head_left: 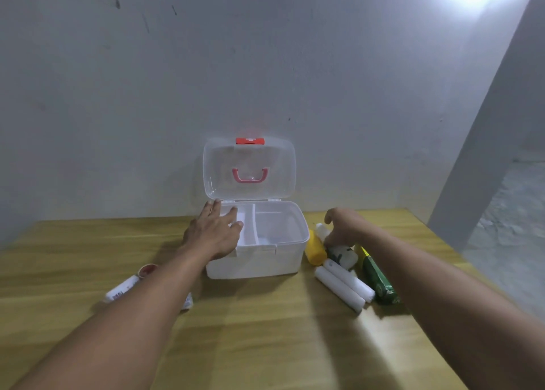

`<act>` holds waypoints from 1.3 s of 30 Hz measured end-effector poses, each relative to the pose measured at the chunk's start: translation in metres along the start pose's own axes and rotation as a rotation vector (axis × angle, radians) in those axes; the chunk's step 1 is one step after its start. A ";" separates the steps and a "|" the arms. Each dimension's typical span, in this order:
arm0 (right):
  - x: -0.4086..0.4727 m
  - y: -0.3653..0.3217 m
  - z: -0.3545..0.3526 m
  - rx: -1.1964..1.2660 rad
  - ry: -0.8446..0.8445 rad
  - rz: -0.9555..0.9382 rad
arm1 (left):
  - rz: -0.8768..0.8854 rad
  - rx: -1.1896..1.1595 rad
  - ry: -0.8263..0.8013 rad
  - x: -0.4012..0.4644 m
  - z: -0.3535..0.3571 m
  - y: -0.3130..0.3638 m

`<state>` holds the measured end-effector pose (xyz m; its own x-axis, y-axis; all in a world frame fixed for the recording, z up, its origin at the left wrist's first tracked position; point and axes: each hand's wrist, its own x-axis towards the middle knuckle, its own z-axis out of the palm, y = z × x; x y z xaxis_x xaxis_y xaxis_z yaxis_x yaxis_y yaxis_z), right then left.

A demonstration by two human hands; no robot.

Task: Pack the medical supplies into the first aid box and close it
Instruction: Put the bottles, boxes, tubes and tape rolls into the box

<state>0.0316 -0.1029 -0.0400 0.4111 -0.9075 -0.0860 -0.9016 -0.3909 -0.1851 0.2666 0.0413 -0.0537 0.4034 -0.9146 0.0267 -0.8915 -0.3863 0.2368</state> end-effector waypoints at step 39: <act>-0.046 0.039 -0.042 0.135 -0.112 0.299 | -0.042 0.102 -0.053 0.001 -0.002 0.008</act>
<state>-0.0279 -0.0832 -0.0017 0.1503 -0.9534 -0.2615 -0.9615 -0.0795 -0.2630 0.2600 0.0374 -0.0500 0.4313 -0.9016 -0.0334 -0.8917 -0.4316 0.1362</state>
